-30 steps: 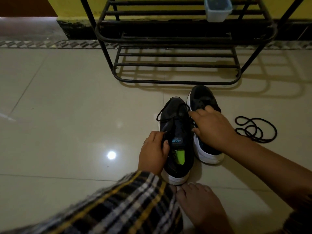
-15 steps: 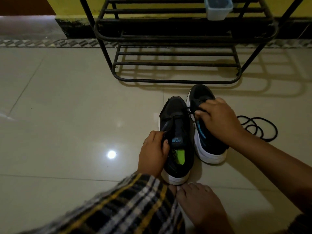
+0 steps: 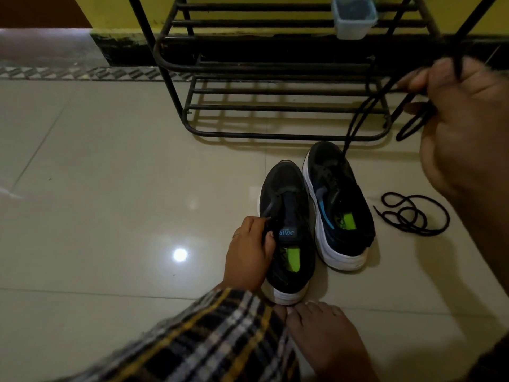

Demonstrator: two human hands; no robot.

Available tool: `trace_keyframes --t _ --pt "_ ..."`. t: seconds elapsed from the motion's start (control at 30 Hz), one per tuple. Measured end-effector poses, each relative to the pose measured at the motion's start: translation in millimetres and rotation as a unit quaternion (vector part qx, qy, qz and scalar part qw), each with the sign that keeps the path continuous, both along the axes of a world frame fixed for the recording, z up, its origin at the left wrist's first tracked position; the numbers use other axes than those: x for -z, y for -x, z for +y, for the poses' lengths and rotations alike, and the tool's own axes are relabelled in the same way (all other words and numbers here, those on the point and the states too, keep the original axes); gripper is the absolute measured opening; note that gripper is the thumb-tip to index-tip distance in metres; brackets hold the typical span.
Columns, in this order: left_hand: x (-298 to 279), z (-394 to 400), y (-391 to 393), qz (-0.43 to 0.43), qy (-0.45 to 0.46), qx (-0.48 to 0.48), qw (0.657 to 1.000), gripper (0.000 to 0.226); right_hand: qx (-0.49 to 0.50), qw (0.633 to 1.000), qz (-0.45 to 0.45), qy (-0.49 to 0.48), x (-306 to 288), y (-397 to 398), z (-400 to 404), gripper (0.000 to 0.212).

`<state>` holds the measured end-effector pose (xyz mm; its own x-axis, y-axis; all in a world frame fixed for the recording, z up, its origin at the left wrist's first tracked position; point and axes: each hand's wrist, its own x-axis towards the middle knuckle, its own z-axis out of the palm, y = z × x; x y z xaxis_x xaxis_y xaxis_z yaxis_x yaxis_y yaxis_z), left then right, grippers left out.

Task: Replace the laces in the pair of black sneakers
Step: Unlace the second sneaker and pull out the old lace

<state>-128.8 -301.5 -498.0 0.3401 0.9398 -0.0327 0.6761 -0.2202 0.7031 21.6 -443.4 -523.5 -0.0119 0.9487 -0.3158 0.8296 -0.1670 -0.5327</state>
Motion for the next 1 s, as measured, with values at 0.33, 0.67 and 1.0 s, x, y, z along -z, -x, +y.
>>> trace_keyframes --t 0.33,0.67,1.0 --pt "2.8 -1.0 -4.1 -0.007 -0.011 -0.023 1.000 0.021 -0.025 0.988 -0.115 -0.105 4.8 -14.2 5.2 0.014" --pt "-4.3 21.5 -19.5 0.038 -0.051 -0.003 0.998 0.018 -0.049 0.989 -0.080 -0.114 -2.4 -14.4 -7.3 0.008" --pt "-5.2 26.9 -25.8 0.039 -0.046 -0.001 0.998 0.021 0.326 0.944 -0.025 -0.050 -100.0 -203.9 74.0 0.016"
